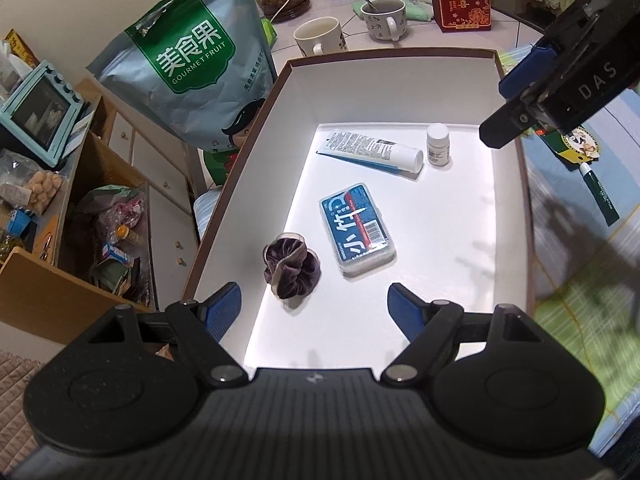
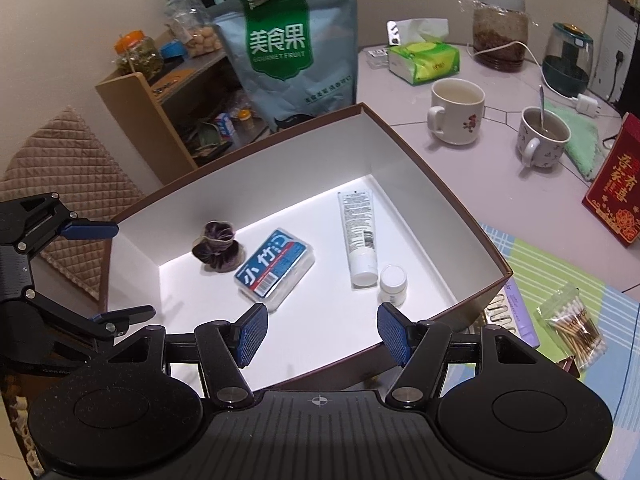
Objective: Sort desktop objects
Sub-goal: 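Move both tools away from the box back over the checked cloth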
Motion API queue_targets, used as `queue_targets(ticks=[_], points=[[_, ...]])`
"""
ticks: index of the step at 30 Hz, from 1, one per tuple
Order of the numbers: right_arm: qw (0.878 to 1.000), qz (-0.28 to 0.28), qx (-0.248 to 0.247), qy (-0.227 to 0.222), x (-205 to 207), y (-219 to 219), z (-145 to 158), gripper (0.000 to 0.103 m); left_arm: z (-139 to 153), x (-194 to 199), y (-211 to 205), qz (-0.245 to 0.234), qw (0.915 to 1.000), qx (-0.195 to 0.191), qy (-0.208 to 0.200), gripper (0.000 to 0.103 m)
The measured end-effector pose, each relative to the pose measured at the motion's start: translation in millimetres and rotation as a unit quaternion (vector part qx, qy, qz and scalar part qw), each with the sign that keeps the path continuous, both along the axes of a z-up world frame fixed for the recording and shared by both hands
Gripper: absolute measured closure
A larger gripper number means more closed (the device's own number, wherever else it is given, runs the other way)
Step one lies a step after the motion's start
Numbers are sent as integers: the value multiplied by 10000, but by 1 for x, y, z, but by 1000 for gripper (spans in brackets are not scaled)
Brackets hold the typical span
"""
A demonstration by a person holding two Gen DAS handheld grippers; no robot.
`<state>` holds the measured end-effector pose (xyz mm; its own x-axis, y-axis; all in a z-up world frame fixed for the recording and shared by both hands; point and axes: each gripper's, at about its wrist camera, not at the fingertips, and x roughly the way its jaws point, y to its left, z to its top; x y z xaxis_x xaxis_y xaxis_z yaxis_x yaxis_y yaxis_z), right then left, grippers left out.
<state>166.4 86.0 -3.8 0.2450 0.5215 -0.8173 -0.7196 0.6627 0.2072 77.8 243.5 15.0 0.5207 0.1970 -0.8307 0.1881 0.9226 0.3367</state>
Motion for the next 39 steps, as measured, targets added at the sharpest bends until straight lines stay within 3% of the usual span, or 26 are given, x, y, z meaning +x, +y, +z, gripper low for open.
queue_targets(ticks=[19,30,39], points=[[9978,595,285,-70,-21,-63,18,39,18,-40,-64,697,9974,162,-123,25],[9985,462,294,-72,-12,-147,22,39,22,-42,-126,844,9960,-14,-296,24],[9999,63,74,90,3,-231,-1,39,0,-31,-180,876,9948,-458,-238,24]])
